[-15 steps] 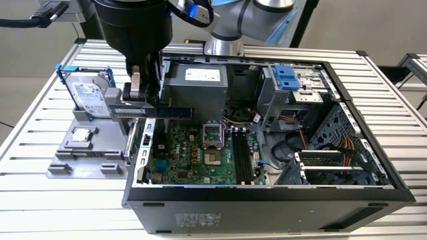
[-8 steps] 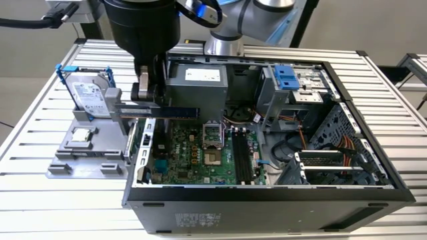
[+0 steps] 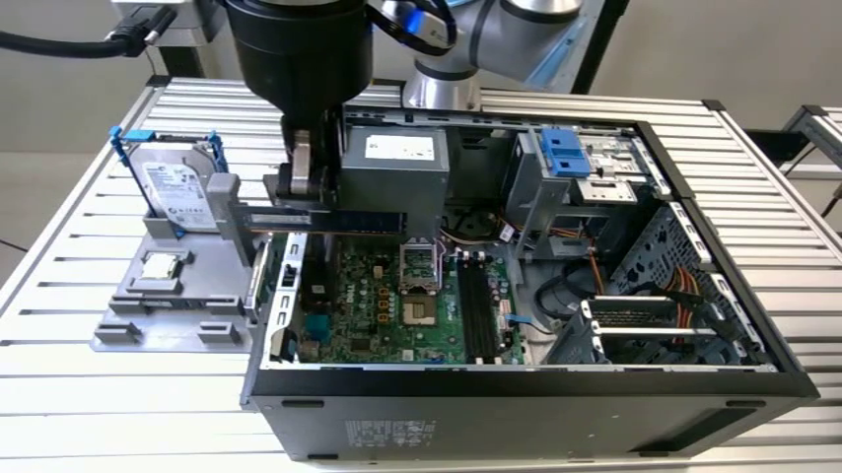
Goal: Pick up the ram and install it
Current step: 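Pick up the ram and move it above insertion slot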
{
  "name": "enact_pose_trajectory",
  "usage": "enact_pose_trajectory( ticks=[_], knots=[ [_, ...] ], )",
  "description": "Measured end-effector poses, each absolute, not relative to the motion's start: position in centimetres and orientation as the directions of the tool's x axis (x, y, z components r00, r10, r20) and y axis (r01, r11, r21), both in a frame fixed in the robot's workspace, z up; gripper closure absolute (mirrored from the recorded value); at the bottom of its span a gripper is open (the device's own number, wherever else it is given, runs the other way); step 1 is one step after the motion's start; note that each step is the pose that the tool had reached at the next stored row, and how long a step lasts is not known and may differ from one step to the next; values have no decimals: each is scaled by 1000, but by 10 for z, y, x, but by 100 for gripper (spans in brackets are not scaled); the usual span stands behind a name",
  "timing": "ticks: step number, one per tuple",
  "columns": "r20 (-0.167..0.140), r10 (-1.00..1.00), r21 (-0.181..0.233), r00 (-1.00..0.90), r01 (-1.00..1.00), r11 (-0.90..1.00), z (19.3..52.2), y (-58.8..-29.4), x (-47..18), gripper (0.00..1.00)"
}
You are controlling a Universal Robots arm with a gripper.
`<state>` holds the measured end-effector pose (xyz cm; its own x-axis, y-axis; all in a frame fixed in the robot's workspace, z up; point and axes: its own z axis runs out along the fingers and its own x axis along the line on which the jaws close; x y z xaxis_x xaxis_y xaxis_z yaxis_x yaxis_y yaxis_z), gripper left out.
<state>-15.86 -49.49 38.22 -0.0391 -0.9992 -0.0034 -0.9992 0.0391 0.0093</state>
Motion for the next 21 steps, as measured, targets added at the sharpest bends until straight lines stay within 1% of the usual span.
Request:
enact_pose_trajectory(
  ticks=[21],
  knots=[
    [-3,-999,9,-39,-999,39,382,-495,-133,100]
  ],
)
